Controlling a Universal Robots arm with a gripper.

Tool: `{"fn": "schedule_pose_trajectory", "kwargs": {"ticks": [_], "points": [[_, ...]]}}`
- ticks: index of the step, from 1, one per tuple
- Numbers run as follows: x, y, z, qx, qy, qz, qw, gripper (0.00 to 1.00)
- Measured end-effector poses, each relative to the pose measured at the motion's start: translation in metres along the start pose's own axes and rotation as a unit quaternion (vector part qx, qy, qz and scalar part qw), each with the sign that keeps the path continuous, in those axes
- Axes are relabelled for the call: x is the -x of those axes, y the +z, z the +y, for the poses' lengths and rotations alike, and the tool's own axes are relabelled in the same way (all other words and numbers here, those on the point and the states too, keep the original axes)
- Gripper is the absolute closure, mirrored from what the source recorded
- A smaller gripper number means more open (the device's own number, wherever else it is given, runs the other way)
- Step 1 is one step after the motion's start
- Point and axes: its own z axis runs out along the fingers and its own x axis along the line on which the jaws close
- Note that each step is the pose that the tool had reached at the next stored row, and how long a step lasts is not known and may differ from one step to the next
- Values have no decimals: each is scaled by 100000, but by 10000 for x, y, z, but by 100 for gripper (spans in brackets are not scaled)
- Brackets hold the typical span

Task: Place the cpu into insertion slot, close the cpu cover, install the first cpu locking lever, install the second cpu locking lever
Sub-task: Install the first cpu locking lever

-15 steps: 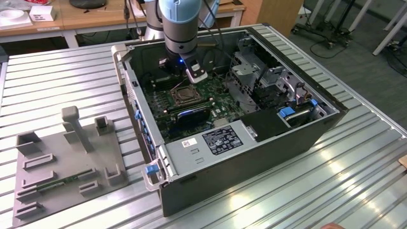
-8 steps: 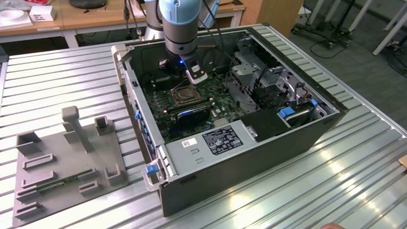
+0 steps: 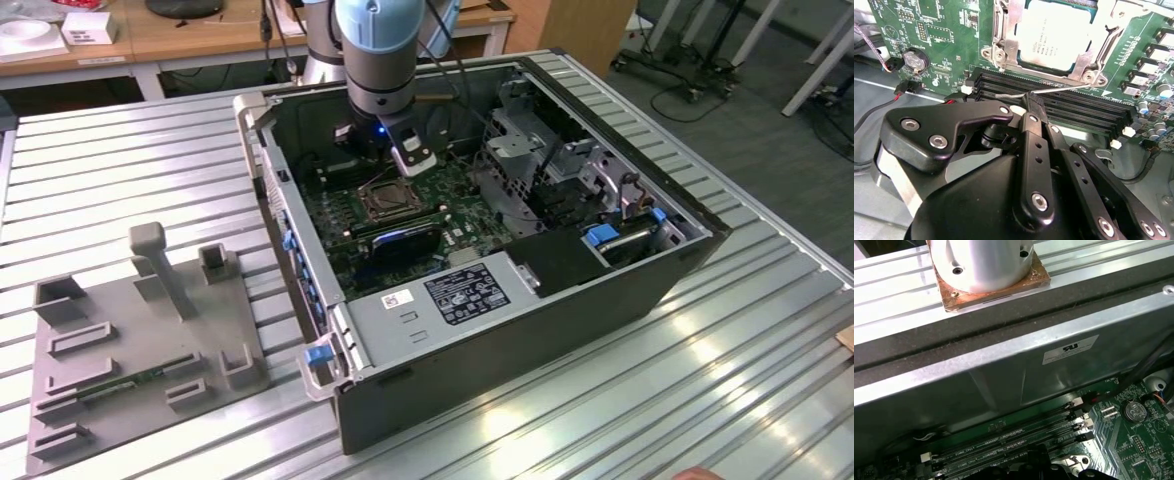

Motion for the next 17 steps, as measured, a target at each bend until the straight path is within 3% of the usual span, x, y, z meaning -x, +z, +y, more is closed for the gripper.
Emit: {"fn": "schedule_pose_trajectory", "kwargs": {"ticks": [17], "points": [[-1,31,-9,98,13,38,100000,89]]}}
